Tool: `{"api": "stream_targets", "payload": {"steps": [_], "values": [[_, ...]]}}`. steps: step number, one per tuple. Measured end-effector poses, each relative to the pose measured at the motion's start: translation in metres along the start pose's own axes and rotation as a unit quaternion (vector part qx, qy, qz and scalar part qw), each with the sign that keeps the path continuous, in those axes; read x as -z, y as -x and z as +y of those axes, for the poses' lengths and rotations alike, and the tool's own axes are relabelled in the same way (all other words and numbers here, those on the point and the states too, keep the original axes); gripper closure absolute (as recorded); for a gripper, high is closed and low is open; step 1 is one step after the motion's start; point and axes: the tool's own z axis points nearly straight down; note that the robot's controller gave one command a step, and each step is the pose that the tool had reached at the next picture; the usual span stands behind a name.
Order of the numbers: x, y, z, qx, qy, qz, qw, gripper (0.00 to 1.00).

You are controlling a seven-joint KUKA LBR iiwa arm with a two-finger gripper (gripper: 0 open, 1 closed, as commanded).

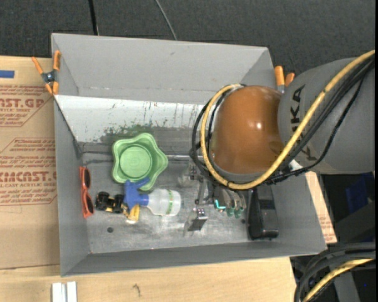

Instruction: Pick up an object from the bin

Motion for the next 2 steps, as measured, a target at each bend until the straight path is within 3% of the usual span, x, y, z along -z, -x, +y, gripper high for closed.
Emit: {"api": "stream_targets", "payload": {"steps": [1,2], "values": [[0.004,0.002,0.0,0.0,0.0,-0.0039,1.0,0.0],[-0.088,0.03,0.042,0.044,0.0,-0.0052,0.999,1.0]]}}
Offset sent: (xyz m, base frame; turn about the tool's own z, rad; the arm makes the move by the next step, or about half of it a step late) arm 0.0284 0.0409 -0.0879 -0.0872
